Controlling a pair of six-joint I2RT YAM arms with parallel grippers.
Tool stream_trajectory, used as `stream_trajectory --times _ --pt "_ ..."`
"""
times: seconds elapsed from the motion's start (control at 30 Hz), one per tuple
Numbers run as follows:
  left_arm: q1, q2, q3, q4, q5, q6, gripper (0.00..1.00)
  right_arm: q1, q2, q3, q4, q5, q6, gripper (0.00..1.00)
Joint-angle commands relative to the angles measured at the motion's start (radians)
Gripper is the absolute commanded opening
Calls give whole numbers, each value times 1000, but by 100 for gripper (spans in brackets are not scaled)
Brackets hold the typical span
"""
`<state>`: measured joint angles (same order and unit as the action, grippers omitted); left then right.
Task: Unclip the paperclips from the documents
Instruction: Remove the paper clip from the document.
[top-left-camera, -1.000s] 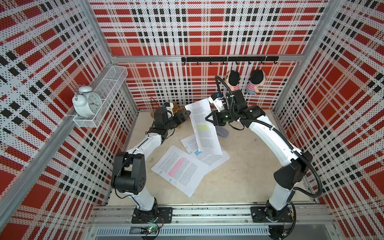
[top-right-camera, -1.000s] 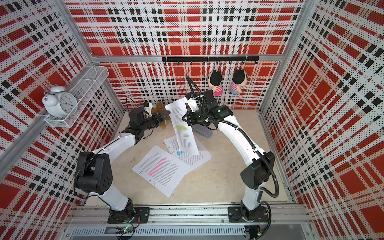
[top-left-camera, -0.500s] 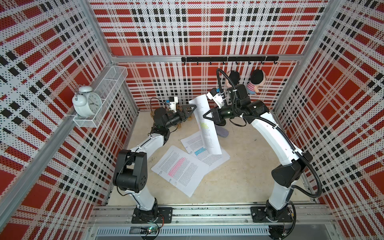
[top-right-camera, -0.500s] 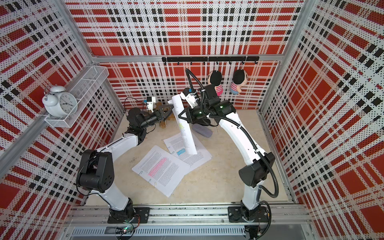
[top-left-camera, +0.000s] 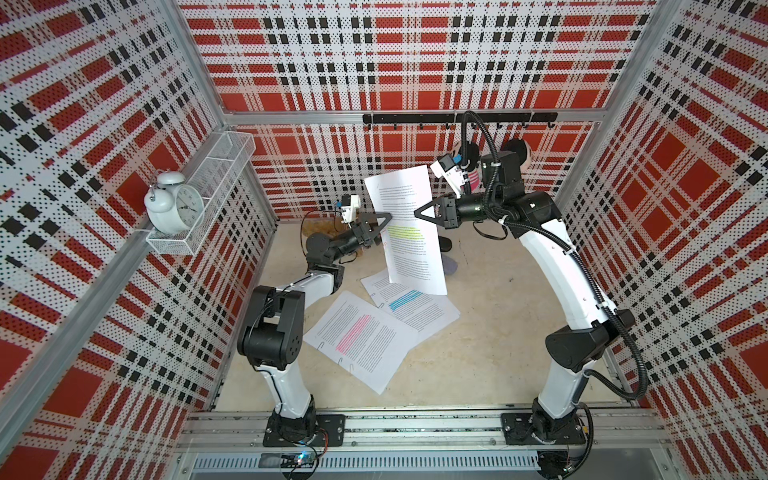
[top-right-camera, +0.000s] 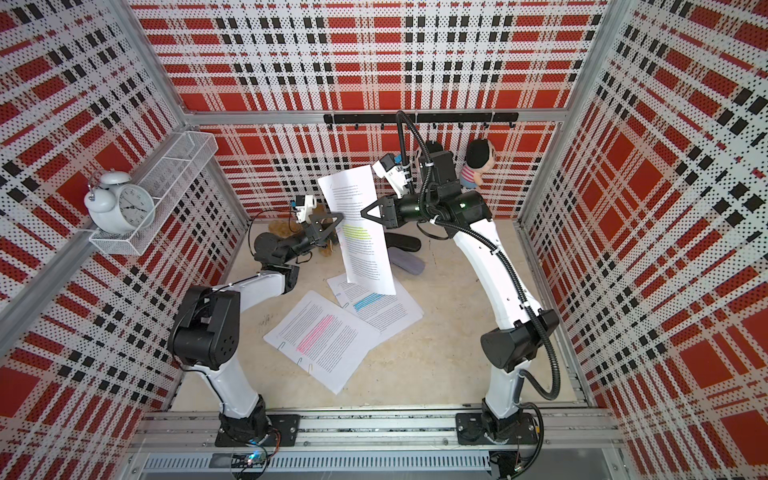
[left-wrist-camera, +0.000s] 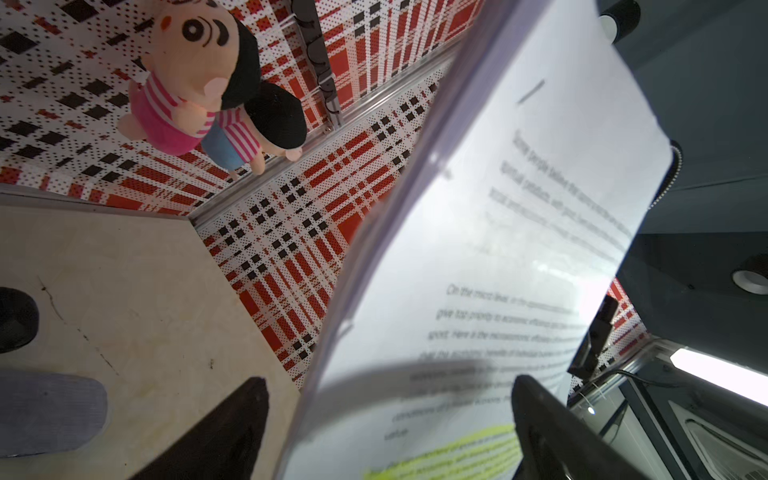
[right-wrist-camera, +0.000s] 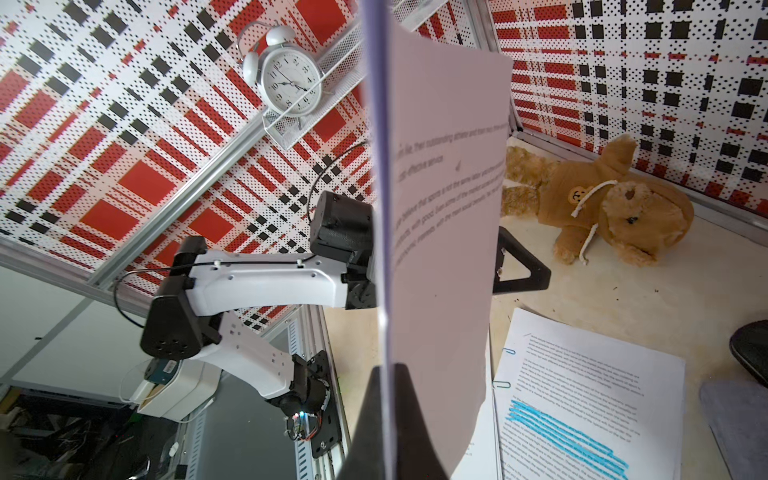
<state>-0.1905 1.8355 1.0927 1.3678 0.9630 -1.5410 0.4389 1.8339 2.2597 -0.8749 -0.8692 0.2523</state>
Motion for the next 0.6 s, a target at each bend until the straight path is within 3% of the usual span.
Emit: stream_trajectory --times 0.0,0.07,0.2,0.4,0.57 --pt "-12 18 0 226 38 -155 86 -39 -2 9 39 -82 4 0" --pt "-12 8 -4 181 41 -122 79 -59 5 9 24 -90 -12 0" --pt "-9 -24 -13 60 46 -31 73 -89 19 7 -13 -90 -52 0" --pt "-5 -30 -25 7 52 10 40 -122 31 5 -30 -60 -77 0" --pt "13 -63 -46 -85 38 91 38 -139 23 -13 -67 -17 -116 0"
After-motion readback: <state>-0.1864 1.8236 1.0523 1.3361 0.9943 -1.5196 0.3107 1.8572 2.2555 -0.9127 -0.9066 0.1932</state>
